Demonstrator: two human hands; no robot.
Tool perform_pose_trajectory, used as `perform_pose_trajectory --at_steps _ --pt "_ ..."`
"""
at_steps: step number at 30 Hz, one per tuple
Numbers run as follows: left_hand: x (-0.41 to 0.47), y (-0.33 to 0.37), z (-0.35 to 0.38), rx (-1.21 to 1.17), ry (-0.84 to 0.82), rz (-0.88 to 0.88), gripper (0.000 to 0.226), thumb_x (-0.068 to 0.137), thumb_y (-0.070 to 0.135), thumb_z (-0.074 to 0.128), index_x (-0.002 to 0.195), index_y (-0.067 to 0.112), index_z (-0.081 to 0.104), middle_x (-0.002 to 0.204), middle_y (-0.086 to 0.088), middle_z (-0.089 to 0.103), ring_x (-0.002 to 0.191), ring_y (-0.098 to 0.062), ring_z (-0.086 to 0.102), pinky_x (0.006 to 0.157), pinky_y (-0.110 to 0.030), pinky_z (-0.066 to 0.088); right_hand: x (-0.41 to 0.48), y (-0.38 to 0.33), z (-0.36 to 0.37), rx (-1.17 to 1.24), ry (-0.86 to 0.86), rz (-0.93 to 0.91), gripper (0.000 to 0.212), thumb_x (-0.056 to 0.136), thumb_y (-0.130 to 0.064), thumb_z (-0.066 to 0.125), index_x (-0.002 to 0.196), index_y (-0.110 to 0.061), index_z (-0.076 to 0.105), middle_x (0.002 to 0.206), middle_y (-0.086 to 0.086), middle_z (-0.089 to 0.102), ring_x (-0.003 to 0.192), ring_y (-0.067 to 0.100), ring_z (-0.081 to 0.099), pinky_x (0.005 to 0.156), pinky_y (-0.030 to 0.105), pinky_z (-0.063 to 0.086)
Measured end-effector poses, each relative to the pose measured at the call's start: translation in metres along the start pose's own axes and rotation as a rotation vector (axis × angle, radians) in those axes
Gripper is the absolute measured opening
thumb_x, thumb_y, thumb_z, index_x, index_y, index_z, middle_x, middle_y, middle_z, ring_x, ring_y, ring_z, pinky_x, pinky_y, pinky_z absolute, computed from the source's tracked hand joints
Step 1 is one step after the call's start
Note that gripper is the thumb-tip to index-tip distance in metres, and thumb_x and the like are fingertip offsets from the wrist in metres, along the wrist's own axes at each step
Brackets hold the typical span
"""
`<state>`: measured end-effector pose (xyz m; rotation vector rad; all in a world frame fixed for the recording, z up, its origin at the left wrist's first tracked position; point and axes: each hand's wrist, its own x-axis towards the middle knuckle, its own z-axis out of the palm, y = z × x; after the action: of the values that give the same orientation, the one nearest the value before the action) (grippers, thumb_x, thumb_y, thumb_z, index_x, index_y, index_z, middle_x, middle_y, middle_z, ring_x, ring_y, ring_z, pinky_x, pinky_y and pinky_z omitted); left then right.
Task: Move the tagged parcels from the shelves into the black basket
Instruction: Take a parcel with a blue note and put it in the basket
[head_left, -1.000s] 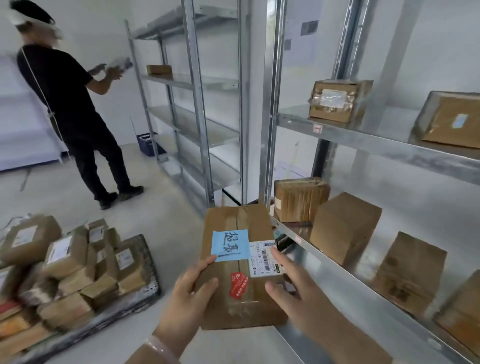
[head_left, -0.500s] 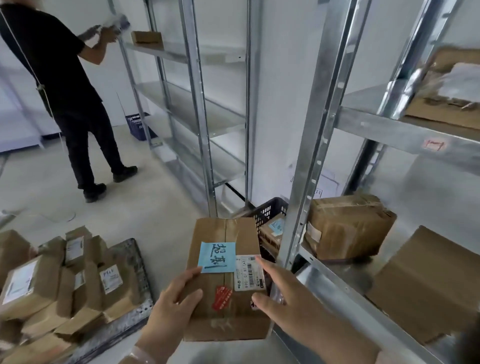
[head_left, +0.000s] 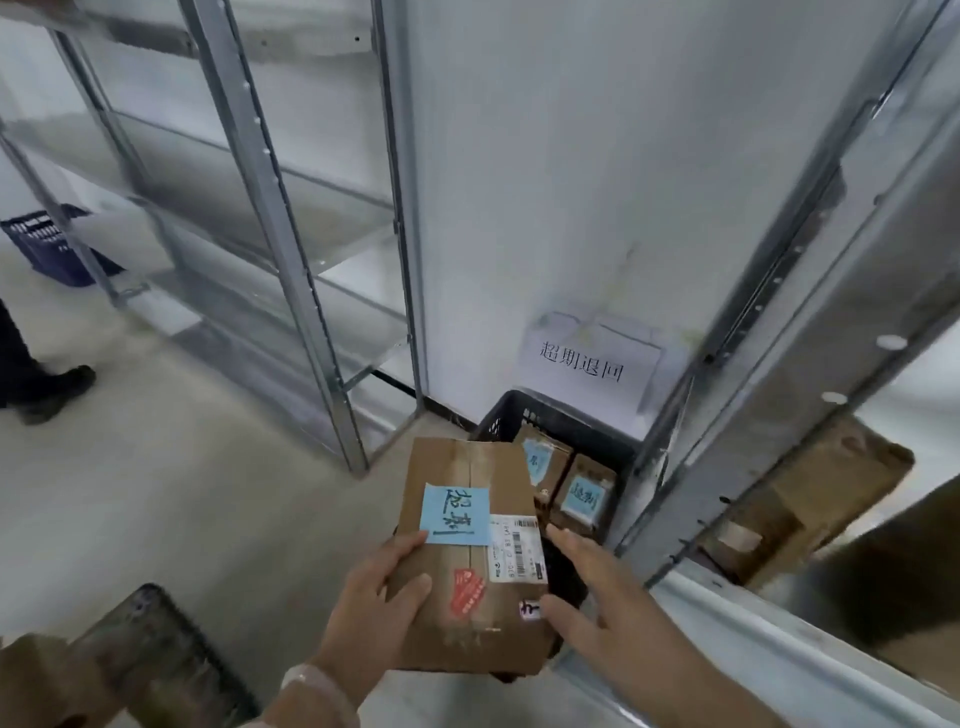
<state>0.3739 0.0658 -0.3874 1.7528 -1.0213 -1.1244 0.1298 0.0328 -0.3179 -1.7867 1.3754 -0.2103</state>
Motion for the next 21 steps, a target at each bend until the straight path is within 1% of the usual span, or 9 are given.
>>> perform_pose_trajectory --at_steps 1,3,5,8,11,14,16,19,21 --pt "0.014 -0.001 0.001 0.021 -0.034 0.002 0.048 0.09 0.006 0.063 0.107 0.051 0.063 0.127 0.006 0.057 0.108 -0.01 0.059 0.089 -0.02 0.05 0.007 0.001 0.001 -0.004 0.009 0.03 0.062 0.093 -0.049 0.051 0.144 -0.052 0.016 0.139 -0.035 0.017 0.126 -0.009 0.018 0.11 0.019 0.017" --pt "0.042 -0.006 0.005 0.08 -0.085 0.023 0.043 0.09 0.003 0.063 0.111 0.039 0.062 0.124 0.005 0.056 0.104 -0.001 0.055 0.077 -0.003 0.043 0.024 0.009 0.002 0.015 0.035 0.091 0.066 0.092 -0.052 0.052 0.146 -0.051 0.014 0.147 -0.031 0.016 0.134 -0.006 0.018 0.114 0.024 0.02" --pt "0.069 -0.015 0.011 0.133 -0.128 0.027 0.041 0.089 0.001 0.063 0.112 0.035 0.061 0.121 0.004 0.056 0.101 0.005 0.051 0.073 0.003 0.036 0.043 0.017 0.005 0.05 0.056 0.145 0.067 0.091 -0.051 0.053 0.146 -0.051 0.014 0.151 -0.028 0.015 0.14 -0.001 0.017 0.114 0.034 0.028" --pt "0.108 -0.029 0.02 0.186 -0.191 0.014 0.043 0.089 0.006 0.065 0.109 0.043 0.059 0.124 0.007 0.056 0.107 -0.001 0.053 0.077 -0.003 0.04 0.075 0.029 0.011 0.08 0.071 0.189 0.066 0.091 -0.05 0.054 0.145 -0.052 0.017 0.153 -0.025 0.017 0.139 -0.001 0.019 0.113 0.033 0.031" --pt "0.146 -0.044 0.031 0.208 -0.237 -0.045 0.041 0.09 0.013 0.064 0.11 0.048 0.058 0.124 0.01 0.056 0.107 -0.006 0.056 0.083 -0.014 0.045 0.112 0.038 0.017 0.078 0.049 0.226 0.066 0.091 -0.051 0.053 0.145 -0.051 0.015 0.154 -0.025 0.016 0.139 -0.001 0.017 0.116 0.028 0.02" --pt "0.179 -0.056 0.042 0.232 -0.275 -0.101 0.039 0.091 0.018 0.064 0.109 0.052 0.058 0.122 0.014 0.055 0.105 -0.005 0.058 0.091 -0.025 0.049 0.147 0.046 0.021 0.079 0.046 0.252 0.067 0.091 -0.052 0.052 0.146 -0.05 0.013 0.154 -0.027 0.013 0.14 -0.001 0.014 0.117 0.03 0.017" --pt "0.201 -0.066 0.051 0.241 -0.302 -0.148 0.037 0.092 0.02 0.062 0.113 0.05 0.058 0.123 0.013 0.054 0.105 -0.005 0.058 0.089 -0.025 0.05 0.167 0.054 0.023 0.095 0.069 0.268 0.066 0.092 -0.052 0.051 0.146 -0.05 0.014 0.154 -0.027 0.014 0.141 -0.001 0.013 0.118 0.031 0.017" --pt "0.231 -0.079 0.066 0.253 -0.348 -0.215 0.037 0.093 0.019 0.06 0.124 0.04 0.058 0.124 0.006 0.054 0.101 -0.005 0.057 0.079 -0.016 0.047 0.191 0.072 0.029 0.112 0.081 0.319 0.063 0.092 -0.053 0.048 0.145 -0.051 0.015 0.154 -0.025 0.015 0.141 0.001 0.015 0.117 0.03 0.018" --pt "0.251 -0.088 0.076 0.27 -0.388 -0.259 0.036 0.093 0.02 0.06 0.125 0.037 0.057 0.124 0.003 0.053 0.098 -0.006 0.057 0.079 -0.017 0.047 0.202 0.084 0.036 0.127 0.079 0.371 0.063 0.093 -0.054 0.047 0.146 -0.05 0.015 0.154 -0.024 0.016 0.141 0.002 0.017 0.117 0.03 0.019"
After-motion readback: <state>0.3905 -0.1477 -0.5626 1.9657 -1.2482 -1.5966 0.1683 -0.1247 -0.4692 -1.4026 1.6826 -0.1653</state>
